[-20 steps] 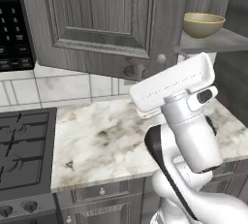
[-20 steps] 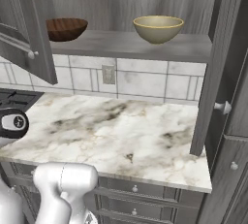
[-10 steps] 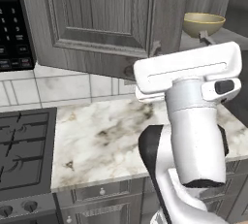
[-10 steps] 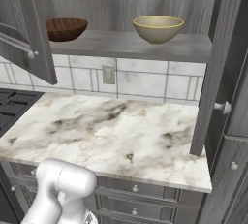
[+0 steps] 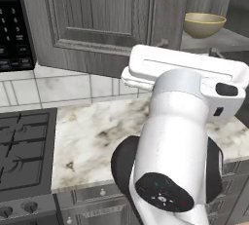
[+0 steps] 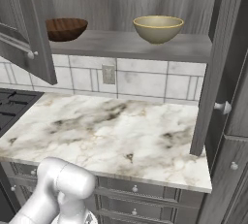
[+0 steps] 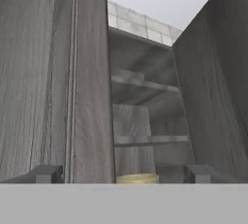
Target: Move the bowls from the cabinet to the plates on the dining table.
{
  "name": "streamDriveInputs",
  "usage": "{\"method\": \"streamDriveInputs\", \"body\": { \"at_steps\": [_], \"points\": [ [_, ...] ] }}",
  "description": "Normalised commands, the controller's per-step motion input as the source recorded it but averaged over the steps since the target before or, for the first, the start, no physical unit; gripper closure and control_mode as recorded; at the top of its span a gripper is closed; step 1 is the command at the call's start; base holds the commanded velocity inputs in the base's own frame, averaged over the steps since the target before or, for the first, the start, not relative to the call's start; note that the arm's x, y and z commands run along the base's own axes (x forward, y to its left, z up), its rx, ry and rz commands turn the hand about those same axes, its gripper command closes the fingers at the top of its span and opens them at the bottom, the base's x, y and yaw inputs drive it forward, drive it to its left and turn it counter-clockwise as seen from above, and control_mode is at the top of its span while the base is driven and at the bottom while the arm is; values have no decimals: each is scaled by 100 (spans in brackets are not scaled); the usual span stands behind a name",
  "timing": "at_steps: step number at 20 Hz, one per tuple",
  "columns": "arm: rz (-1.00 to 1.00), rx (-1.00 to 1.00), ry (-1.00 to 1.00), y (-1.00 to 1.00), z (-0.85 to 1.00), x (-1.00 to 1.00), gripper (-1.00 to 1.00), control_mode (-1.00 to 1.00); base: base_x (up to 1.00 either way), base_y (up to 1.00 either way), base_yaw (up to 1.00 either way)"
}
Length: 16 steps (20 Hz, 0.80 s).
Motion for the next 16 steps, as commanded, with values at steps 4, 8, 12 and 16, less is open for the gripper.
{"method": "streamDriveInputs", "body": {
  "at_steps": [4,8,12,16],
  "points": [
    [0,34,17,-39,0,-8,-100,-100,0,0,0],
    [0,27,11,-69,-2,0,-100,-100,0,0,0],
    [0,21,13,-84,-38,0,-100,-100,0,0,0],
    [1,13,17,-72,-67,10,-100,-100,0,0,0]
  ]
}}
